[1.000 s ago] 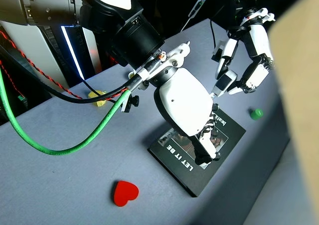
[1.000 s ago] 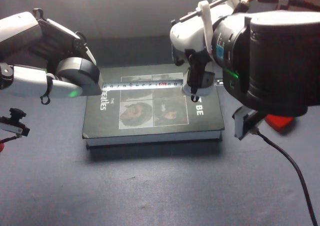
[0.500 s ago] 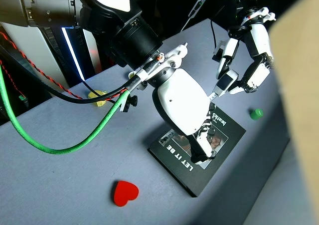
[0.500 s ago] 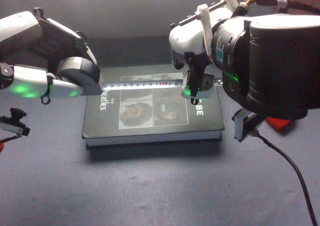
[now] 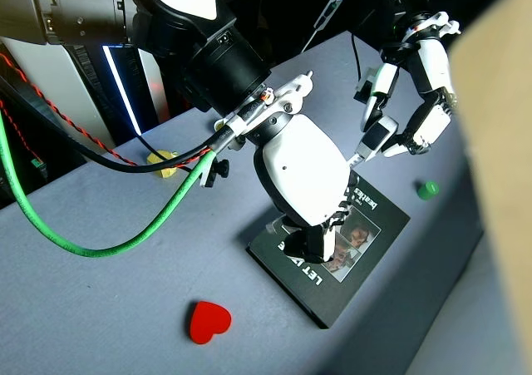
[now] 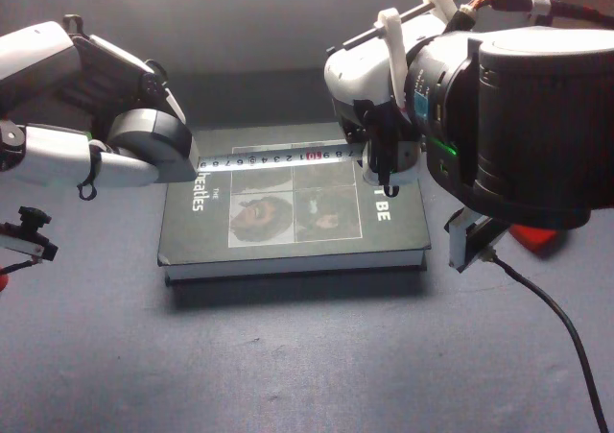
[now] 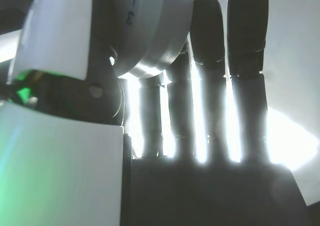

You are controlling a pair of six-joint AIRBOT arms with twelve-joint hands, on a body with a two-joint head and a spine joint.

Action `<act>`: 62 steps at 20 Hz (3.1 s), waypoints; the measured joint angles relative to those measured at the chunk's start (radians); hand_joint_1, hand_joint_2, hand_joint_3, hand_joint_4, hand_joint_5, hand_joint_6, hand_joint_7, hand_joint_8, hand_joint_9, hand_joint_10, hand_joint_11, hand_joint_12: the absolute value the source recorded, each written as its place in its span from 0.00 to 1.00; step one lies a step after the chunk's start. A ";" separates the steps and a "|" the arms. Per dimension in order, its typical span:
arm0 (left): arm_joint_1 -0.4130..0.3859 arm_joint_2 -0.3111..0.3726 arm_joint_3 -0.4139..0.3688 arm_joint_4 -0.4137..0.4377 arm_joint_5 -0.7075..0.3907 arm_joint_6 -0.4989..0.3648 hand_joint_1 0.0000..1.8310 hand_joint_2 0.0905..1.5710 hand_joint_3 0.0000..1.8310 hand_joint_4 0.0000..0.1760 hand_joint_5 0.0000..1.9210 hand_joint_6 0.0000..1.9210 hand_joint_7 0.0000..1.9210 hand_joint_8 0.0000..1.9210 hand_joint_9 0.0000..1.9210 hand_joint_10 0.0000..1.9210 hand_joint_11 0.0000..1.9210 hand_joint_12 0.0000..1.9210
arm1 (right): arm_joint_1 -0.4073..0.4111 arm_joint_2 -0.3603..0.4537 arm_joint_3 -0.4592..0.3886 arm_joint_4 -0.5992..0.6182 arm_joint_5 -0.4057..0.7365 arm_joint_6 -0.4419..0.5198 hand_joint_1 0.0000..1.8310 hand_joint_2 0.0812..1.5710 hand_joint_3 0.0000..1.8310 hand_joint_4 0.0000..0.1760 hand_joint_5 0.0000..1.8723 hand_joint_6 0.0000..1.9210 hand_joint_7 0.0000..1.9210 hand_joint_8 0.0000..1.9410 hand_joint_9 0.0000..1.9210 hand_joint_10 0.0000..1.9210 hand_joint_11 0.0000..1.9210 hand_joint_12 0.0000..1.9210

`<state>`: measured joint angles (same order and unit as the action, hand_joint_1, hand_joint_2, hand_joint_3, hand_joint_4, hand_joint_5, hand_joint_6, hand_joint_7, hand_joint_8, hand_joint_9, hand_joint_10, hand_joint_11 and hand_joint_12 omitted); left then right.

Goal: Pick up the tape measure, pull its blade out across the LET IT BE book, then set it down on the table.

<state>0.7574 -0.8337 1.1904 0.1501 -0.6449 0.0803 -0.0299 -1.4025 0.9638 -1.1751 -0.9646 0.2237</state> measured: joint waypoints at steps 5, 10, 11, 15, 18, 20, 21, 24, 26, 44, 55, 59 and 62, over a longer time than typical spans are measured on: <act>0.001 0.000 0.000 -0.001 -0.001 0.000 0.76 0.67 0.00 0.00 0.52 0.37 0.57 0.42 0.50 0.63 0.51 0.51 | 0.000 0.005 -0.002 -0.005 0.006 0.000 0.65 0.72 0.00 0.00 0.44 0.64 0.52 0.51 0.46 0.38 0.34 0.71; 0.001 0.000 0.000 -0.001 -0.002 0.000 0.76 0.67 0.00 0.00 0.52 0.37 0.57 0.42 0.51 0.63 0.52 0.52 | 0.000 0.005 -0.002 -0.007 0.006 0.000 0.65 0.72 0.00 0.00 0.44 0.64 0.52 0.51 0.46 0.38 0.33 0.71; 0.001 0.000 0.000 -0.001 -0.002 0.000 0.76 0.67 0.00 0.00 0.52 0.37 0.57 0.42 0.50 0.63 0.51 0.53 | 0.000 0.005 -0.002 -0.007 0.006 0.000 0.65 0.72 0.00 0.00 0.44 0.64 0.52 0.51 0.46 0.38 0.33 0.71; 0.001 0.000 0.000 0.000 -0.002 0.000 0.76 0.67 0.00 0.00 0.51 0.39 0.57 0.42 0.50 0.64 0.50 0.54 | 0.000 0.005 -0.006 -0.007 0.006 -0.002 0.64 0.74 0.00 0.00 0.40 0.68 0.48 0.58 0.41 0.33 0.27 0.68; 0.001 0.000 0.000 0.000 -0.002 0.000 0.76 0.67 0.00 0.00 0.52 0.37 0.56 0.44 0.49 0.65 0.51 0.54 | 0.000 0.005 -0.006 -0.008 0.006 -0.003 0.51 0.69 0.00 0.00 0.30 0.05 0.35 0.06 0.30 0.16 0.13 0.60; 0.001 0.000 0.000 0.002 -0.002 0.000 0.76 0.68 0.00 0.00 0.53 0.36 0.53 0.48 0.50 0.65 0.51 0.53 | 0.000 0.005 -0.008 -0.008 0.007 -0.003 0.47 0.69 0.00 0.00 0.27 0.00 0.32 0.01 0.29 0.09 0.09 0.57; 0.001 0.000 0.000 0.002 -0.002 0.000 0.75 0.68 0.00 0.00 0.54 0.34 0.51 0.52 0.50 0.64 0.51 0.53 | 0.000 0.005 -0.008 -0.009 0.008 -0.003 0.45 0.69 0.00 0.00 0.26 0.00 0.32 0.00 0.29 0.08 0.08 0.56; 0.003 0.000 0.000 0.003 -0.002 0.000 0.75 0.68 0.00 0.00 0.53 0.34 0.50 0.53 0.50 0.64 0.52 0.51 | 0.000 0.005 -0.008 -0.008 0.007 -0.004 0.44 0.68 0.00 0.00 0.27 0.00 0.32 0.00 0.29 0.07 0.08 0.56; 0.006 0.000 0.000 0.003 -0.005 0.000 0.75 0.68 0.00 0.00 0.53 0.35 0.51 0.52 0.50 0.65 0.51 0.51 | 0.000 0.011 -0.010 -0.011 0.006 -0.004 0.44 0.68 0.00 0.00 0.28 0.00 0.33 0.00 0.29 0.07 0.08 0.56; 0.007 0.000 0.000 0.003 -0.007 0.000 0.76 0.68 0.00 0.00 0.52 0.37 0.53 0.50 0.49 0.65 0.51 0.51 | 0.000 0.014 -0.014 -0.026 0.002 -0.004 0.45 0.69 0.00 0.00 0.31 0.00 0.36 0.01 0.33 0.05 0.12 0.57; 0.008 0.000 0.000 0.004 -0.008 0.000 0.76 0.68 0.00 0.00 0.52 0.37 0.54 0.47 0.50 0.64 0.51 0.51 | 0.000 0.015 -0.015 -0.028 0.007 -0.003 0.65 0.73 0.00 0.00 0.43 0.64 0.52 0.53 0.47 0.38 0.35 0.71; 0.008 0.000 0.000 0.005 -0.008 0.000 0.76 0.68 0.00 0.00 0.52 0.37 0.54 0.47 0.50 0.64 0.52 0.52 | 0.000 0.016 -0.015 -0.028 0.007 -0.003 0.65 0.73 0.00 0.00 0.43 0.64 0.52 0.53 0.47 0.39 0.34 0.71; 0.008 0.000 0.000 0.005 -0.010 0.000 0.76 0.68 0.00 0.00 0.52 0.37 0.54 0.47 0.50 0.64 0.52 0.52 | 0.000 0.023 -0.015 -0.028 0.012 -0.003 0.65 0.73 0.00 0.00 0.43 0.64 0.52 0.53 0.46 0.39 0.34 0.71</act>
<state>0.7654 -0.8337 1.1904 0.1547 -0.6552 0.0803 -0.0299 -1.3800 0.9489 -1.2030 -0.9527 0.2203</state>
